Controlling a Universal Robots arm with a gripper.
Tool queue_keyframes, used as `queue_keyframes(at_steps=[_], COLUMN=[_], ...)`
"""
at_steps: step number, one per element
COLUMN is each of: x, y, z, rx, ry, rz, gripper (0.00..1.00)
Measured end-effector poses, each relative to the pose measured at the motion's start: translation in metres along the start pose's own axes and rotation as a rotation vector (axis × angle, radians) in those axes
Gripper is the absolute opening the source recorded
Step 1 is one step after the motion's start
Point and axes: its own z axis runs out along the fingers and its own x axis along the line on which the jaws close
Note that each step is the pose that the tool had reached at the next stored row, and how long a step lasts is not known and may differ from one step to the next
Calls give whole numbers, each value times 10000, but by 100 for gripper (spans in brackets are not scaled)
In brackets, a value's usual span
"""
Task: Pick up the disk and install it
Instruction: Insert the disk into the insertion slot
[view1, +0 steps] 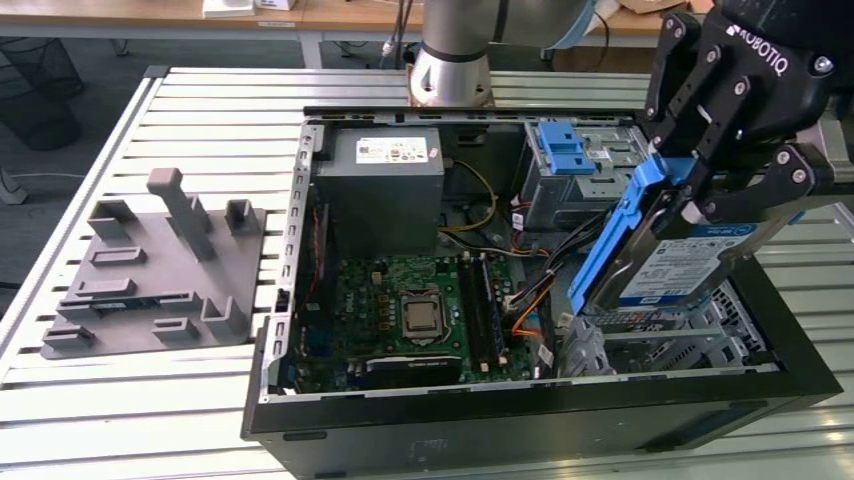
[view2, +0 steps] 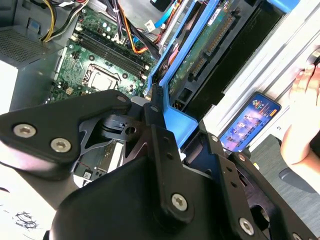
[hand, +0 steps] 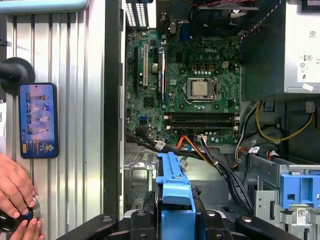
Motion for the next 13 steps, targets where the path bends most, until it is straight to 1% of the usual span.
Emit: queue_keyframes(at_steps=[6,13], x=[0,0], y=[-69,-128], z=[17,63], rx=[0,1], ry=[0,-1], rz=[6,29], gripper=[36,36])
